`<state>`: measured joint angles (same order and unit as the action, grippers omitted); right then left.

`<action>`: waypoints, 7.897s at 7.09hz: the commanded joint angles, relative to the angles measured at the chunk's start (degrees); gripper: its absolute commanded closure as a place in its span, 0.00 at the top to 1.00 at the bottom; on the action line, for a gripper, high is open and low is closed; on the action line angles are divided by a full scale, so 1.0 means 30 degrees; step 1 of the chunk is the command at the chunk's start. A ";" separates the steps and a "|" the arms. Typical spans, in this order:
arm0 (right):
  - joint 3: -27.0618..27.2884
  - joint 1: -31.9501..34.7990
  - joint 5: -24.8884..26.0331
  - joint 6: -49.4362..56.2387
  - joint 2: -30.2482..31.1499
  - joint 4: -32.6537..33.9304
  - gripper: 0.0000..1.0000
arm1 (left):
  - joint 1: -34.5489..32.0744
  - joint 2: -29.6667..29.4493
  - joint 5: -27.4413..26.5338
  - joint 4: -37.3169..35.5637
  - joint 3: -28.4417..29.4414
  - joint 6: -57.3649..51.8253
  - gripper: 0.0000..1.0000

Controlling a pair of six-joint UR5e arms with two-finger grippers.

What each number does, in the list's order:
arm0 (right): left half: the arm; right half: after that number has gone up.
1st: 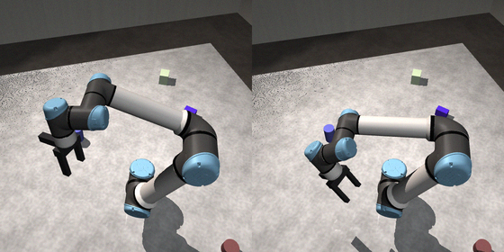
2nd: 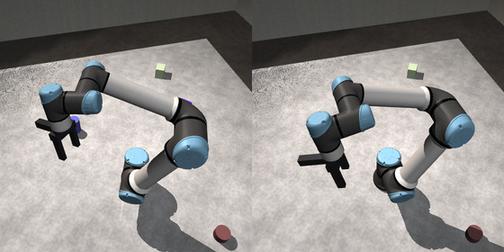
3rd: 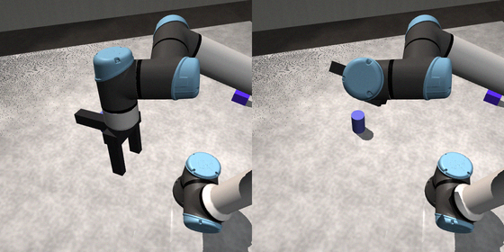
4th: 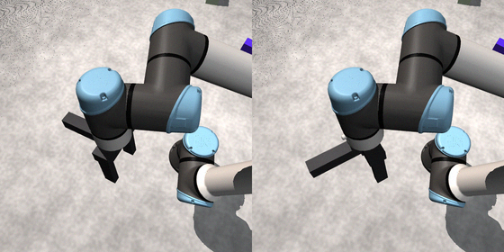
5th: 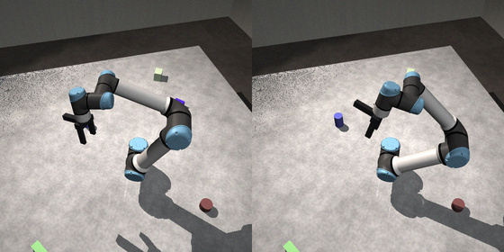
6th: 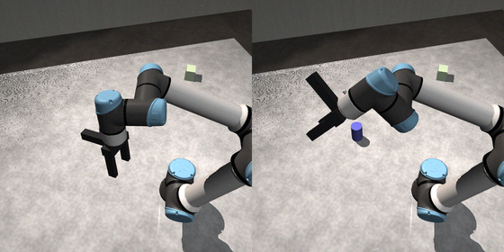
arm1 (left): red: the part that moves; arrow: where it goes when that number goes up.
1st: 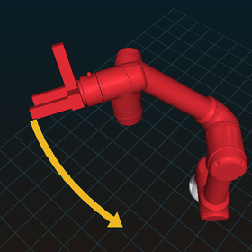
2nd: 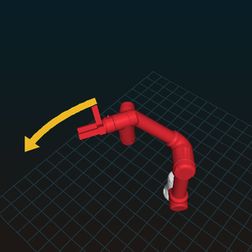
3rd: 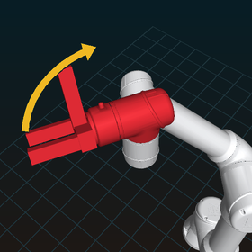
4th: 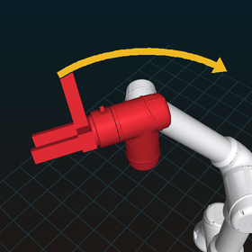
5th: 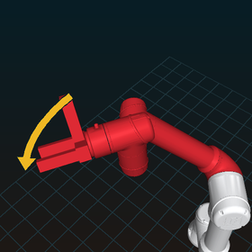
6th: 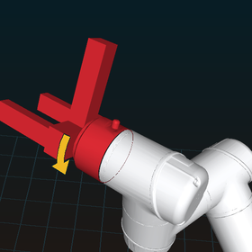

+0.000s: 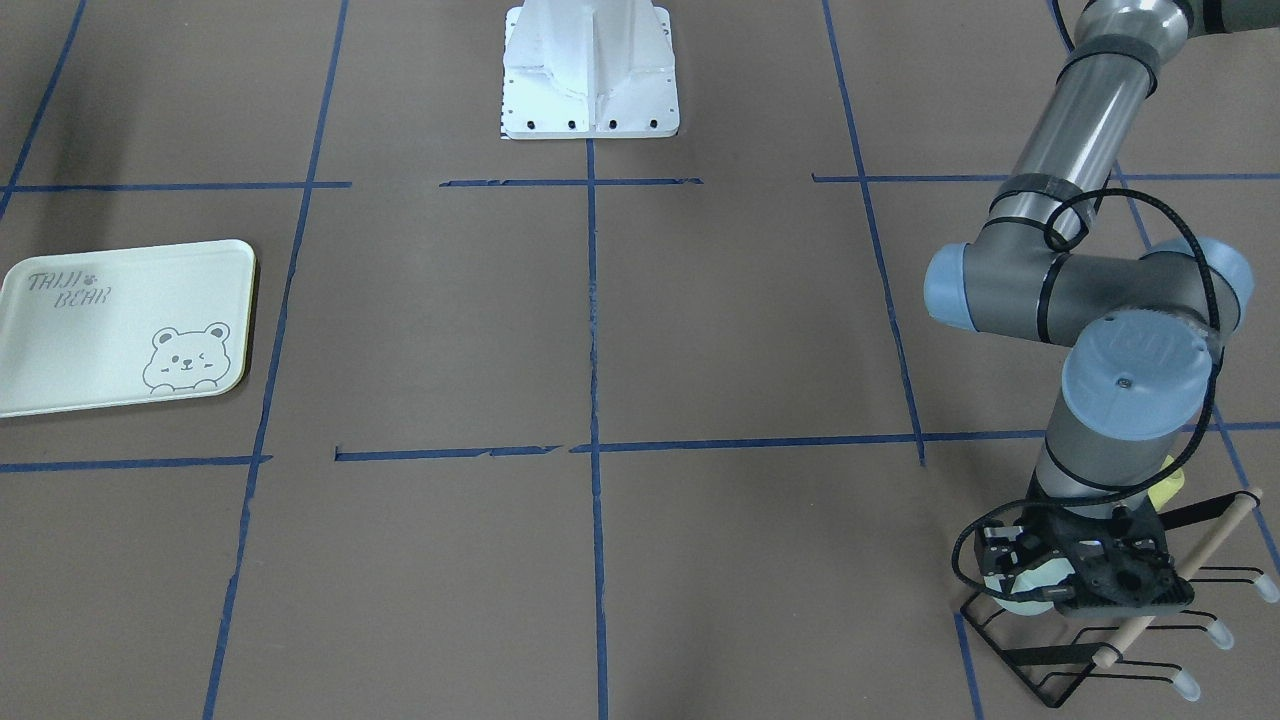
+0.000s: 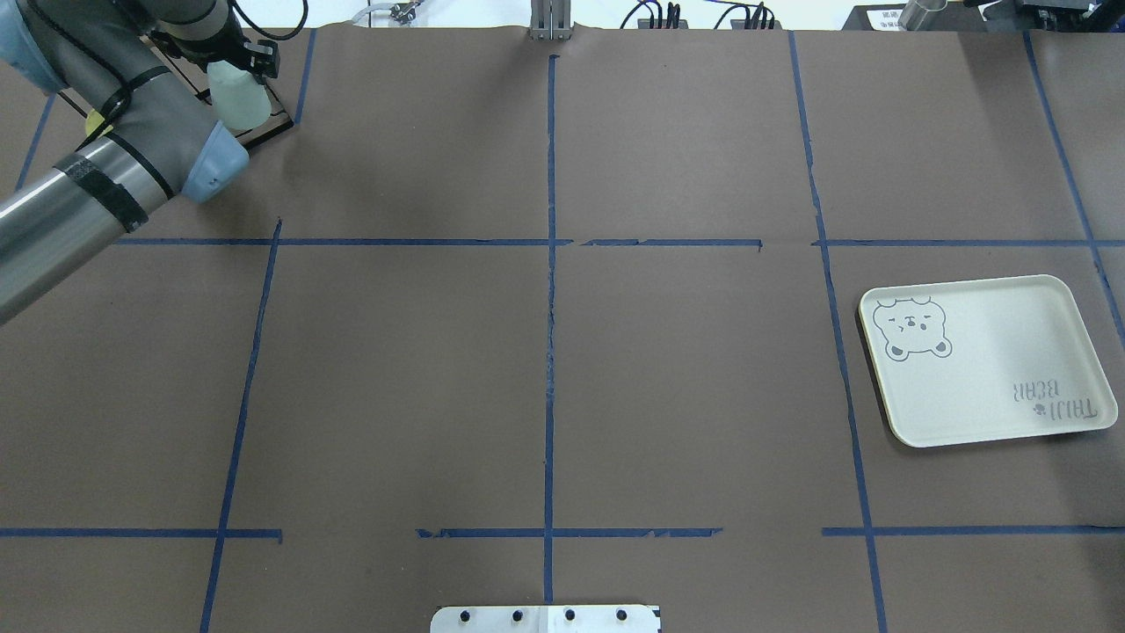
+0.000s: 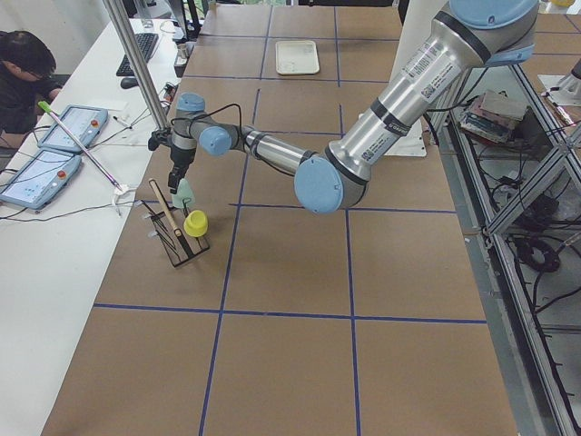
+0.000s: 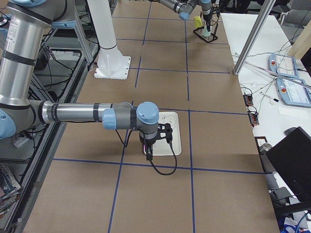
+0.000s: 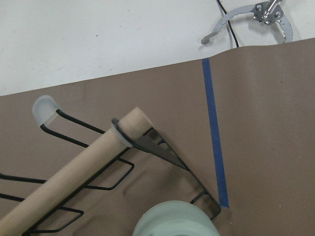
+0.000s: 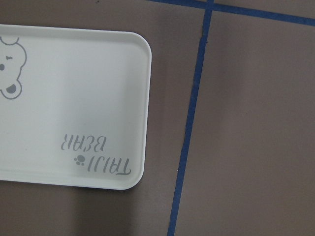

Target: Left arm grabs green cup and hands to right arm on tray

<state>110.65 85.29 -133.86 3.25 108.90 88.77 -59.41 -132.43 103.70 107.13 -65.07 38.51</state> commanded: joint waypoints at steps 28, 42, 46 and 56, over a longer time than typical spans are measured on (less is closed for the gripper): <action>-0.0262 -1.7501 0.8755 -3.6181 -1.0539 -3.0234 1.00 | 0.8989 0.6644 0.0121 2.4581 -1.1825 3.1660 0.33; -0.1787 -1.9232 1.2597 -3.6269 -1.3974 -2.9063 0.79 | 0.9783 0.6350 0.0121 2.4584 -1.1942 3.1810 0.35; -0.1816 -1.9291 1.2597 -3.6269 -1.3945 -2.9004 0.53 | 0.9812 0.6204 0.0092 2.4554 -1.1971 3.1810 0.35; -0.1758 -1.9408 1.2568 -3.6095 -1.3887 -2.8364 0.00 | 0.9842 0.5823 0.0091 2.4320 -1.1737 3.1665 0.99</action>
<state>105.32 27.06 -96.16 -105.26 67.24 2.58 -29.82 -115.03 103.85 180.05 -100.33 133.87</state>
